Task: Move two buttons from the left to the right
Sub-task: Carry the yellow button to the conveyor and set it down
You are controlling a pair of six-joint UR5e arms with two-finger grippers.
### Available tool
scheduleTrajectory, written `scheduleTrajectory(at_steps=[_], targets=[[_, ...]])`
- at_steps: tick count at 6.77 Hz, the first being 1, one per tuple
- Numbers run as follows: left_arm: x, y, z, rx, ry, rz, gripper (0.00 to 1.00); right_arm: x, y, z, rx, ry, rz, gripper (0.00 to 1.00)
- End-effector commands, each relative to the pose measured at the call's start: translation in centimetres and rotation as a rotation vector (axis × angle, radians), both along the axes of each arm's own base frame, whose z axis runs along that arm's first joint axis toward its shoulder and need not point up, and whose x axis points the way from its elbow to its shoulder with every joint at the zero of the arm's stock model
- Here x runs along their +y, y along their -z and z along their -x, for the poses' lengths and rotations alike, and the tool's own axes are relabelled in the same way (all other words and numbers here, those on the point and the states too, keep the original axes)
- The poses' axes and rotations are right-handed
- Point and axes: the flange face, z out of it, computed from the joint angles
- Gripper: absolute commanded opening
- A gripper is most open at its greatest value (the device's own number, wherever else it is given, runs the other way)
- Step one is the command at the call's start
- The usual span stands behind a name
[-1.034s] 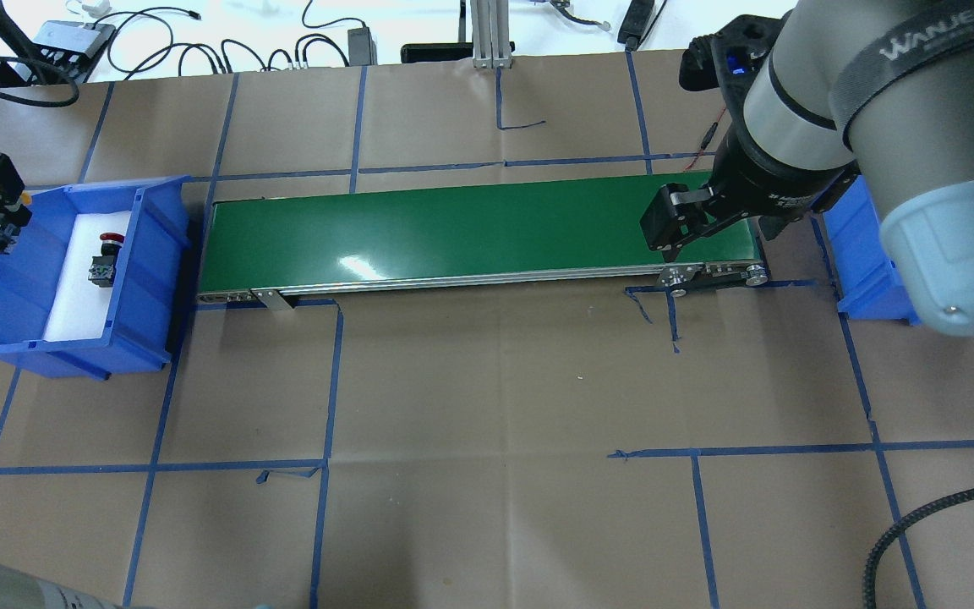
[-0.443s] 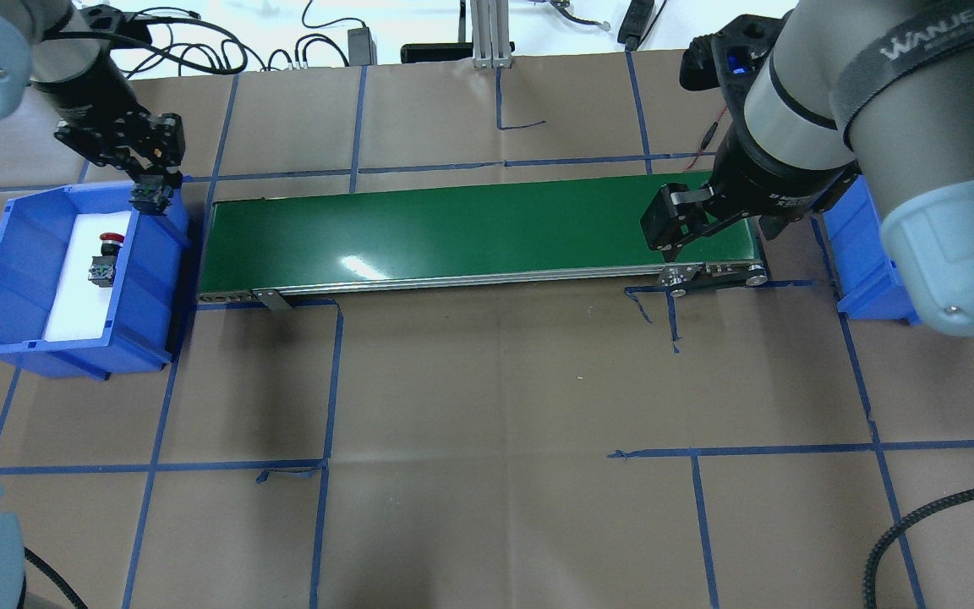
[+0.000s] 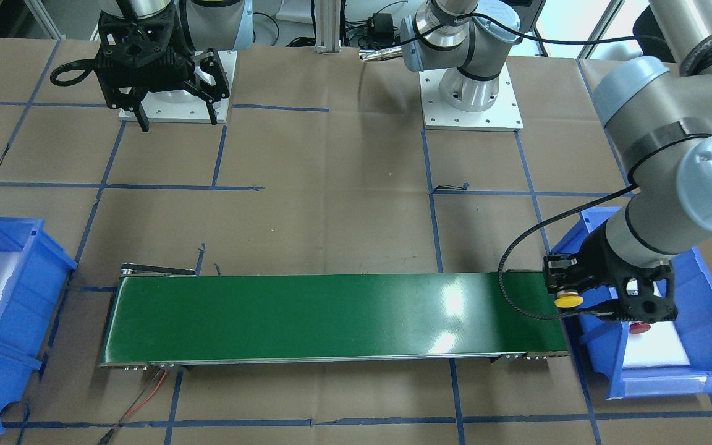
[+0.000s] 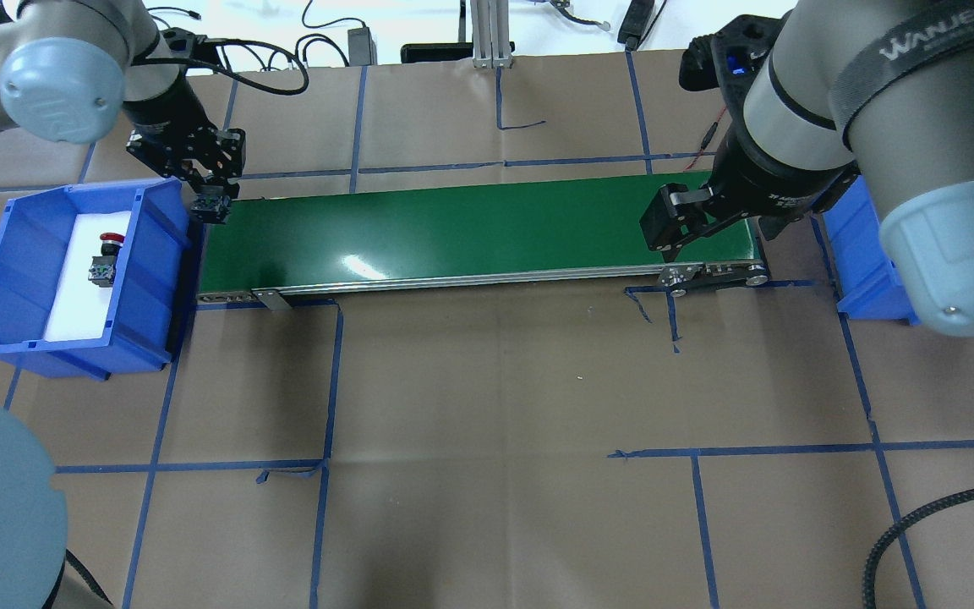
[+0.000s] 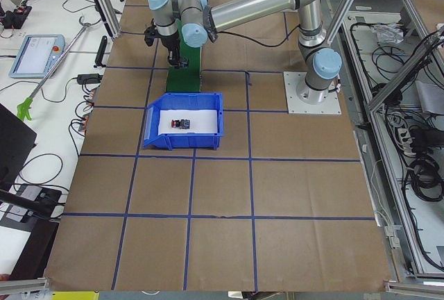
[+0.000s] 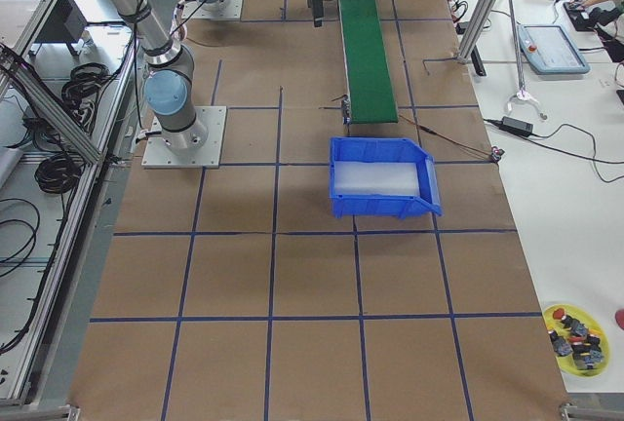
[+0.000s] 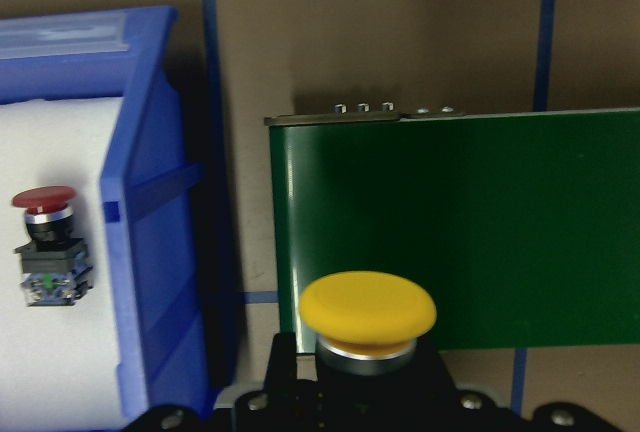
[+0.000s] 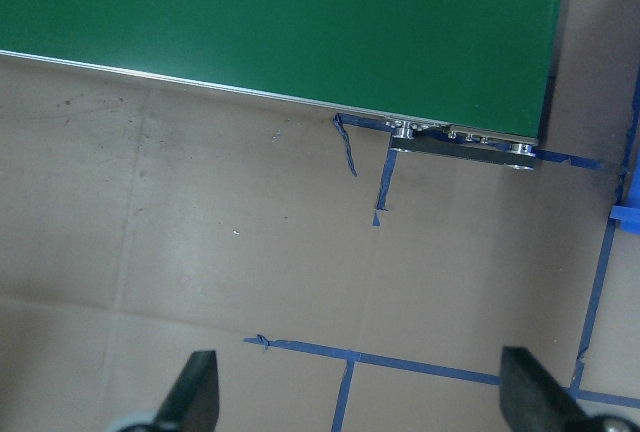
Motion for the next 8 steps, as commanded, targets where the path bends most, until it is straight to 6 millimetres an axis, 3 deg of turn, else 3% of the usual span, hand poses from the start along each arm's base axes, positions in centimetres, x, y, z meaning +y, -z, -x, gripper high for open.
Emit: scheduleTrajectory(at_steps=[1,3,4,5,7,8], targets=[[0.9,3.7,0.2,0.002,0.01,-0.006,0.06,0.0,0.0,0.0,0.0,0.0,-0.001,1.0],[1.7,5.9,0.3,-0.009,0.011,0.053,0.09,0.0,0.0,0.0,0.0,0.0,-0.001,1.0],[1.7,6.0,0.4,-0.009,0.009,0.075,0.76,0.0,0.0,0.0,0.0,0.0,-0.001,1.0],[1.4,4.8,0.2,-0.017,0.004,0.096,1.0,0.0,-0.1,0.1,0.0,0.0,0.0,1.0],[1.4,1.7,-0.1,-0.023,0.0,0.128,1.0,0.0,-0.1,0.1,0.001,0.002,0.002,1.0],[2.2,-2.0,-0.1,-0.021,-0.002,0.117,1.0,-0.1,-0.1,0.2,0.001,0.005,0.004,1.0]])
